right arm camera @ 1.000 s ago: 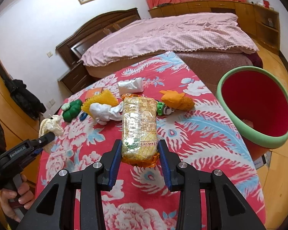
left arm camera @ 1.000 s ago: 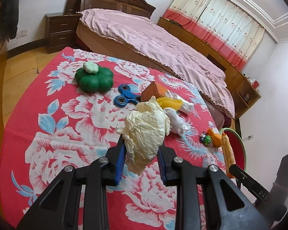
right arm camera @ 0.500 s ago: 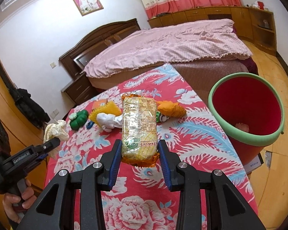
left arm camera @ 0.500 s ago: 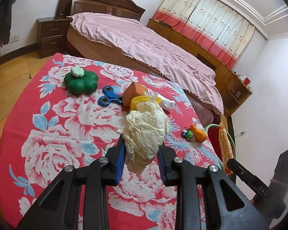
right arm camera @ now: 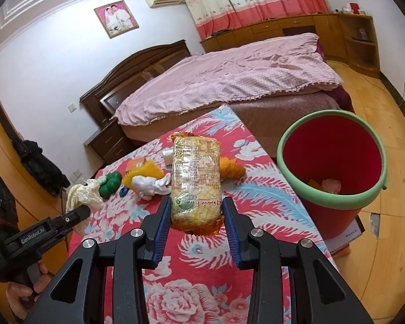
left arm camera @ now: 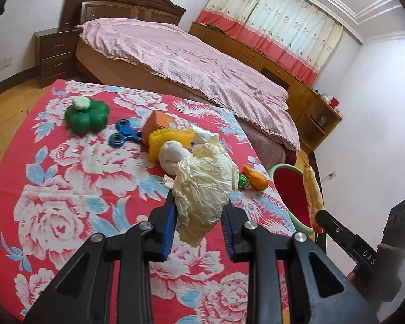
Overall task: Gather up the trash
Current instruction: 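Lift both held items and carry them over the red bucket, then open the right tool to drop the biscuit pack while the left tool releases the plastic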
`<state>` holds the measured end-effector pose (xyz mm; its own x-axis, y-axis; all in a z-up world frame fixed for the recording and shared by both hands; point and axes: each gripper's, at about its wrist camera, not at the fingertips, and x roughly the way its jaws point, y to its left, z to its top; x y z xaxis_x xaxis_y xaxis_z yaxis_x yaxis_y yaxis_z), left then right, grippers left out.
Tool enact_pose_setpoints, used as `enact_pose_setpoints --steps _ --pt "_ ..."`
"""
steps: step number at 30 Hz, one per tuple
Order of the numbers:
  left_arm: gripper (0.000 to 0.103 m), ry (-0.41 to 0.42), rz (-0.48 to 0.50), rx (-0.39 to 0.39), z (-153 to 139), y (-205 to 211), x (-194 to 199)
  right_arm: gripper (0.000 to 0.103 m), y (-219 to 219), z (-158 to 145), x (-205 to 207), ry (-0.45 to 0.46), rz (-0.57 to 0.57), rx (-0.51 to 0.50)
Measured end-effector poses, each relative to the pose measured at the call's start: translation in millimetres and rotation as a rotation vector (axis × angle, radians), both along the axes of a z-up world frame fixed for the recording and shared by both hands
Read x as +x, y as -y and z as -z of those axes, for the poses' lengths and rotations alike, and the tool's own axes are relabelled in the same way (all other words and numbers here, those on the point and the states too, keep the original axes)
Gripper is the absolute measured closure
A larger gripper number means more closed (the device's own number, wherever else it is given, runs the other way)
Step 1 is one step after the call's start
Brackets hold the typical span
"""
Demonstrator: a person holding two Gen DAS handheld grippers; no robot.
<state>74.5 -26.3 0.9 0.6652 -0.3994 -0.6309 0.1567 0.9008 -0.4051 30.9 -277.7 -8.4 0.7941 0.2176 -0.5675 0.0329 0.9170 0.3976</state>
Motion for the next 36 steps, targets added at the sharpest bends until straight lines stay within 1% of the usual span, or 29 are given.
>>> enact_pose_setpoints --steps 7,14,25,36 --pt "0.073 -0.001 0.061 0.018 -3 29 10 0.064 21 0 -6 0.005 0.051 0.011" --pt "0.073 -0.012 0.146 0.040 -2 68 29 0.064 52 3 -6 -0.005 0.134 0.025" --pt "0.073 -0.049 0.294 0.085 8 151 58 0.064 106 24 -1 -0.062 0.246 0.069" --pt "0.073 -0.079 0.401 0.141 25 217 76 0.064 147 48 2 -0.115 0.334 0.104"
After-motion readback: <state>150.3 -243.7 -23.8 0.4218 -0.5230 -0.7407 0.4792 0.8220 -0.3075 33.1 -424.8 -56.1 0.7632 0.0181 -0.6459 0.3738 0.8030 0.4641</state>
